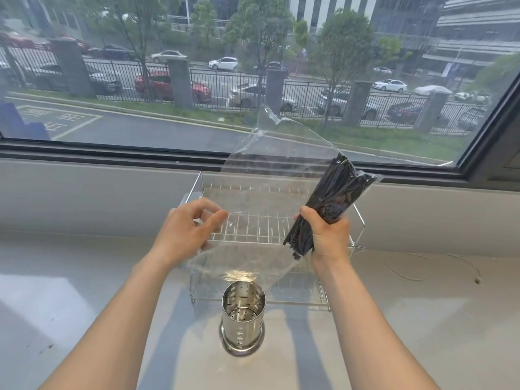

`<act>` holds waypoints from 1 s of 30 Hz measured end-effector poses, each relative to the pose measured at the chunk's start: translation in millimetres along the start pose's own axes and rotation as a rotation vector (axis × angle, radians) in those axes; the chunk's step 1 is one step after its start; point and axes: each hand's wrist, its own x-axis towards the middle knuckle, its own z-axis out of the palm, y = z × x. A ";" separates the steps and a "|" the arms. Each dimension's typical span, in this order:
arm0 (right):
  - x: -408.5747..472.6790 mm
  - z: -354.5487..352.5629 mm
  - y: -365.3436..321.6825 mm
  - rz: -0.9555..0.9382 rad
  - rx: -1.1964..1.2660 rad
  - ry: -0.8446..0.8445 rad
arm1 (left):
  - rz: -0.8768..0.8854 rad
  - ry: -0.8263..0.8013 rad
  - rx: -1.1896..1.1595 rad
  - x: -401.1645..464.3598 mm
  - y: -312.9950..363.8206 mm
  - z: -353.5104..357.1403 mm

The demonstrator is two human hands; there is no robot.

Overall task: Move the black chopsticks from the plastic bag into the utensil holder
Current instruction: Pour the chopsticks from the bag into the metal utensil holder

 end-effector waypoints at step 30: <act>-4.9 -4.3 37.8 0.103 0.048 -0.075 | -0.057 0.068 -0.066 -3.2 -46.7 17.3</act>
